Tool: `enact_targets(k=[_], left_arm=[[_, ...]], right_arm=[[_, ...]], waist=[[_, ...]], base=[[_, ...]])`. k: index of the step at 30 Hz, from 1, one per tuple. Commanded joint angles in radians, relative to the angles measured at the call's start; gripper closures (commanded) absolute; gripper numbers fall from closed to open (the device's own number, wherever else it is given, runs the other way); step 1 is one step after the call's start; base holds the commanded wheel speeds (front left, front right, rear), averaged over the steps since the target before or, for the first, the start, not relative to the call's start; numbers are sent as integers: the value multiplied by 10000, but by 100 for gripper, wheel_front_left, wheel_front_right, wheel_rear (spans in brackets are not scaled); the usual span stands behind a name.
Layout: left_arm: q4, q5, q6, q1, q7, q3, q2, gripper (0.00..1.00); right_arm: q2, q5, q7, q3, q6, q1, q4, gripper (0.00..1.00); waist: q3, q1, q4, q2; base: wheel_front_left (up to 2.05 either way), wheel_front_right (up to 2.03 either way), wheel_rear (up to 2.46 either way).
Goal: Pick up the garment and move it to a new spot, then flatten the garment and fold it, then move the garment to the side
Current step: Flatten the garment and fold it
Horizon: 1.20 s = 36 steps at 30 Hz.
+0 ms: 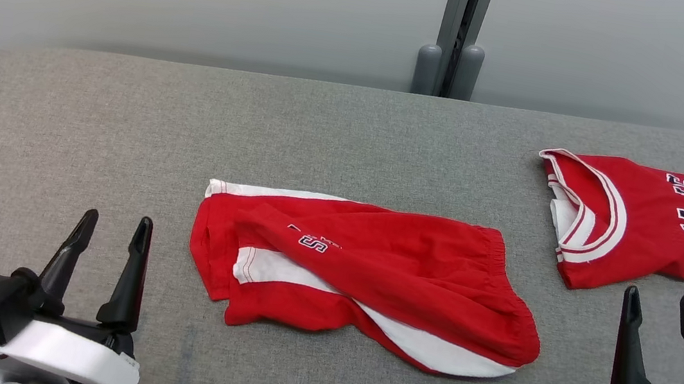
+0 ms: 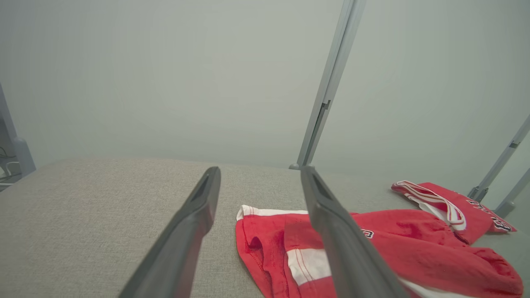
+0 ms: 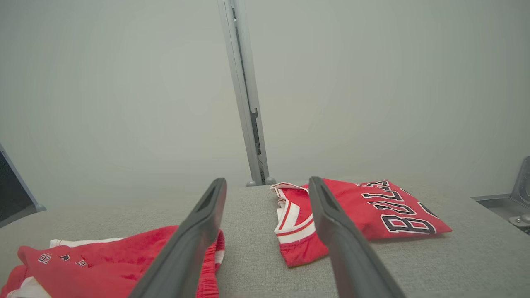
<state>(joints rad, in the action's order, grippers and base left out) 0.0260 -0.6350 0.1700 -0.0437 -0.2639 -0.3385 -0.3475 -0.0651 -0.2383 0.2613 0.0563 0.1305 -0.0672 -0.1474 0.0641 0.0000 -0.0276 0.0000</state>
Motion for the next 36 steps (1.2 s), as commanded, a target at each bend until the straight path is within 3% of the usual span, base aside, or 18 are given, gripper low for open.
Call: enact_targets(k=[1, 13, 19, 24, 28, 36], left_arm=[[-50, 156, -138, 105, -9, 168, 93, 0], [304, 712, -613, 69, -9, 403, 465, 0], [571, 613, -843, -109, 344, 90, 434, 0], [647, 574, -1008, -326, 836, -206, 393, 0], [645, 547, -1129, -445, 1102, -414, 401, 0], [1272, 455, -1637, -1061, 2124, -1079, 435, 0]], right_arm=[[1, 52, 43, 26, 7, 89, 14, 0], [-255, -101, 43, -471, 7, -78, -308, 0], [-1043, -888, -407, -1609, 6, -188, -1228, 0], [-2151, -1900, -1186, -3244, 6, -309, -1680, 0], [-2889, -2516, -1185, -4264, 6, -565, -1947, 0], [-3360, -2736, -866, -5816, 6, -1646, -2959, 0]], waist=[[22, 0, 7, 0], [45, 0, -103, 0], [71, 0, -114, 0], [196, 0, -149, 0], [398, 0, -173, 0], [920, 0, -192, 0]], base=[[0, 0, 0], [0, 0, 0], [0, 0, 0], [0, 0, 0], [0, 0, 0], [0, 0, 0]])
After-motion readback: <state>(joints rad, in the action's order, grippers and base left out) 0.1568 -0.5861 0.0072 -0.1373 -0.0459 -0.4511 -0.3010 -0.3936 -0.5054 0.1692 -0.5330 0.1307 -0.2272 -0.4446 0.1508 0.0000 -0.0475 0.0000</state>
